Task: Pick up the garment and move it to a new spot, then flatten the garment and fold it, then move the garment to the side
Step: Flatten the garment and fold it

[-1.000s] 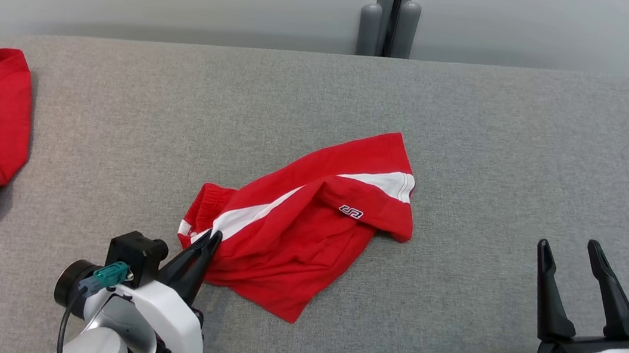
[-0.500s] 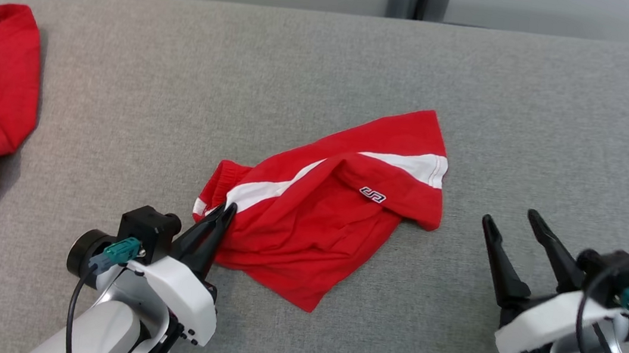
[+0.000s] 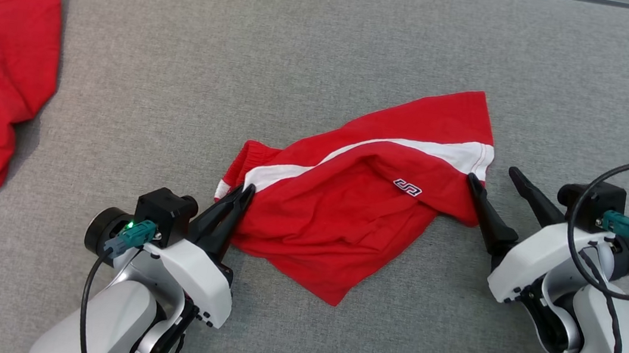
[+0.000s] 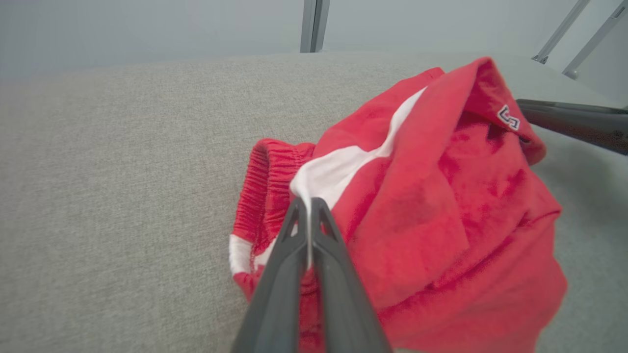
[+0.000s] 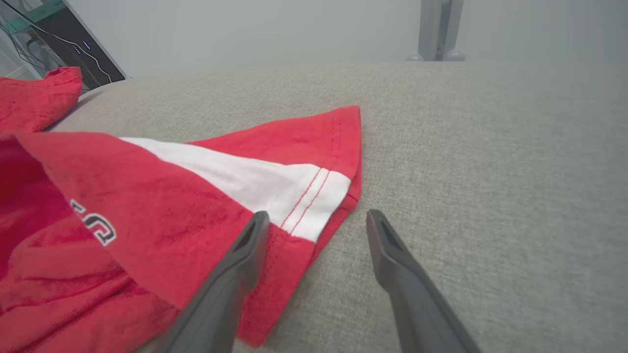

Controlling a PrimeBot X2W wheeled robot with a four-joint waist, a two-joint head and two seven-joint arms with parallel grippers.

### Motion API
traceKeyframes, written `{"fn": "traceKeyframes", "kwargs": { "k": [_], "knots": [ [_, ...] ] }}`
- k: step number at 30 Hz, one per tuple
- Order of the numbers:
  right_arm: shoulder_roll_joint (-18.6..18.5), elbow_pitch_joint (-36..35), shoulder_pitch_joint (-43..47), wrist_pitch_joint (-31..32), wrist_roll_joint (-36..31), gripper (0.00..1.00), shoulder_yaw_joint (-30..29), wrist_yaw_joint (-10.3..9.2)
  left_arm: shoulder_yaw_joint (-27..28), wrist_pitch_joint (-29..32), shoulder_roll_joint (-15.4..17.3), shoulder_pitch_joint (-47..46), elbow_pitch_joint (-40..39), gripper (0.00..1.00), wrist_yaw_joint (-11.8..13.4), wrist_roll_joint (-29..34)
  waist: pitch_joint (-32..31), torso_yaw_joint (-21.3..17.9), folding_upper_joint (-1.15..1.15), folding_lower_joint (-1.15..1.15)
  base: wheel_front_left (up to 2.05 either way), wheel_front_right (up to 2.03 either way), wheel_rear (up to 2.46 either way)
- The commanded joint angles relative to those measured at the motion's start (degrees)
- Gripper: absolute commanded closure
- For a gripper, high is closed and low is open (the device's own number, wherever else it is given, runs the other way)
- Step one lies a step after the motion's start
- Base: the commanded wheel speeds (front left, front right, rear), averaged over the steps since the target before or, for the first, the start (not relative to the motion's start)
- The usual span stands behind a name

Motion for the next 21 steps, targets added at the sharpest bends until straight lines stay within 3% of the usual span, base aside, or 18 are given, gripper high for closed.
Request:
{"fn": "traceKeyframes", "kwargs": {
  "k": [1, 8, 9, 10, 13, 16, 17, 21],
  "knots": [
    [-0.49, 0.82, -1.16, -0.72, 0.59, 0.0, 0.4, 0.03, 0.04, -0.35, 0.23, -1.2, 0.47, 1.0, -0.18, 0.39, 0.23, 0.39, 0.0, 0.0, 0.0, 0.0, 0.0],
    [-1.47, 4.52, -4.86, -2.75, 4.26, 0.0, 4.47, 0.03, -0.25, -0.93, -0.44, -1.64, 1.75, 1.0, -0.54, 0.21, 0.78, 1.01, 0.0, 0.0, 0.0, 0.0, 0.0],
    [-1.68, 4.95, -5.15, -2.78, 4.85, 0.14, 5.18, 0.03, -0.29, -1.05, -0.52, -1.78, 1.9, 1.0, -0.56, 0.19, 0.88, 1.06, 0.0, 0.0, 0.0, 0.0, 0.0],
    [-1.74, 4.85, -5.52, -3.37, 5.38, 0.51, 5.86, 0.03, -0.3, -1.13, -0.59, -1.92, 2.03, 1.0, -0.58, 0.15, 0.99, 1.09, 0.0, 0.0, 0.0, 0.0, 0.0],
    [-2.48, 5.21, -6.55, -4.65, 6.17, 0.65, 7.56, 0.03, -0.31, -1.33, -0.76, -2.11, 2.37, 1.0, -0.59, 0.02, 1.12, 1.14, 0.0, 0.0, 0.0, 0.0, 0.0],
    [-3.05, 5.49, -7.28, -6.05, 6.44, 0.95, 8.77, 0.03, -0.34, -1.54, -0.79, -2.24, 2.61, 1.0, -0.58, 0.03, 1.12, 1.16, 0.0, 0.0, 0.0, 0.0, 0.0],
    [-3.09, 5.54, -7.37, -6.4, 6.69, 1.0, 9.1, 0.03, -0.36, -1.63, -0.79, -2.24, 2.65, 1.0, -0.59, 0.0, 1.11, 1.16, 0.0, 0.0, 0.0, 0.0, 0.0],
    [-3.77, 5.54, -8.01, -7.97, 6.7, 1.0, 10.25, 0.03, -0.41, -2.05, -0.89, -2.17, 2.85, 1.0, -0.48, -0.06, 0.96, 1.14, 0.0, 0.0, 0.0, 0.0, 0.0]
  ]
}}
